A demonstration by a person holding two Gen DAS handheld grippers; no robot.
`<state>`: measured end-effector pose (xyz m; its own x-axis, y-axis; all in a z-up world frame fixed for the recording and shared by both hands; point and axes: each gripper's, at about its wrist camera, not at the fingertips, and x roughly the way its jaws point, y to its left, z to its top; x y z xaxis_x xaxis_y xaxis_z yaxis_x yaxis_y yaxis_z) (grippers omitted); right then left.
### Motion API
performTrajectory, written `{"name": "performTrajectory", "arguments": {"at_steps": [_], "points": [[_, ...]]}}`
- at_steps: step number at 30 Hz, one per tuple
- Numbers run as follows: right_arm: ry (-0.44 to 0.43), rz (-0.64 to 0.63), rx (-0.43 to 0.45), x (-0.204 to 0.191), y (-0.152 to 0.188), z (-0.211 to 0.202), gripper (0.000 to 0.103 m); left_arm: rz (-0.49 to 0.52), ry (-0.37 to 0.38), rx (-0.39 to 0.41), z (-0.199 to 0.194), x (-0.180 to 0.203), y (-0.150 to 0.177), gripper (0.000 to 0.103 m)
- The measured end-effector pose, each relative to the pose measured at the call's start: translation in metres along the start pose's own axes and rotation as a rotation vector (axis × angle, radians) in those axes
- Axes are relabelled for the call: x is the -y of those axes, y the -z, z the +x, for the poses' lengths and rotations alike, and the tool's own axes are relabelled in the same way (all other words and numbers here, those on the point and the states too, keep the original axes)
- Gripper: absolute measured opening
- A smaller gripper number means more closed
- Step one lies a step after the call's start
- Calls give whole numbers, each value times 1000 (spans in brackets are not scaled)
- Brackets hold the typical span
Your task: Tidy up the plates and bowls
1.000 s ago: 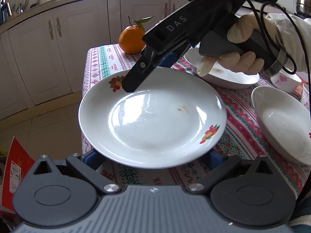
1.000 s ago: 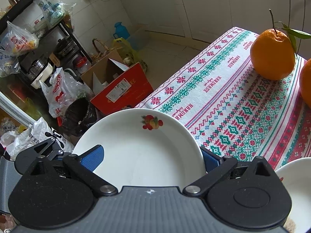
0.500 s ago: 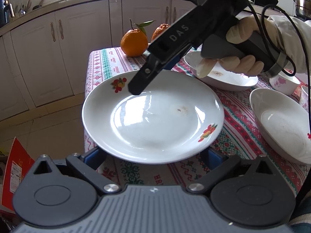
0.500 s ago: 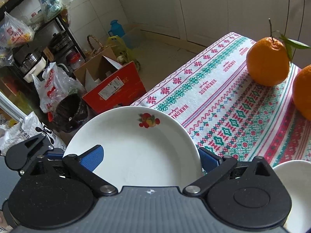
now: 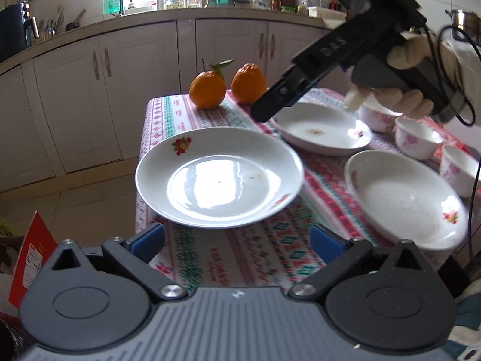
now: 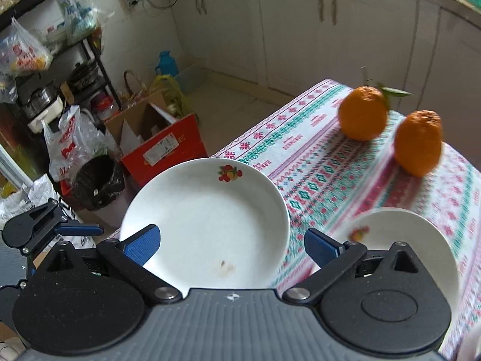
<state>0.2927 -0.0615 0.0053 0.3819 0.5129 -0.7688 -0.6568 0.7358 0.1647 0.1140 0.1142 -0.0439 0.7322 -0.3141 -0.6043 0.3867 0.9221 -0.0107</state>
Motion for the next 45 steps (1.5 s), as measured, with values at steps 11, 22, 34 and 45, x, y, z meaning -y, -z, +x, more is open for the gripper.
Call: {"name": "performTrajectory", "arguments": {"at_steps": [11, 22, 34, 45], "points": [[124, 29, 70, -20, 80, -75, 103, 24, 58, -1, -16, 48, 15, 102], [246, 103, 78, -8, 152, -116, 103, 109, 121, -57, -8, 94, 26, 102], [181, 263, -13, 33, 177, -107, 103, 218, 195, -100, 10, 126, 26, 102], [93, 300, -75, 51, 169, -92, 103, 242, 260, -131, 29, 133, 23, 102]]}}
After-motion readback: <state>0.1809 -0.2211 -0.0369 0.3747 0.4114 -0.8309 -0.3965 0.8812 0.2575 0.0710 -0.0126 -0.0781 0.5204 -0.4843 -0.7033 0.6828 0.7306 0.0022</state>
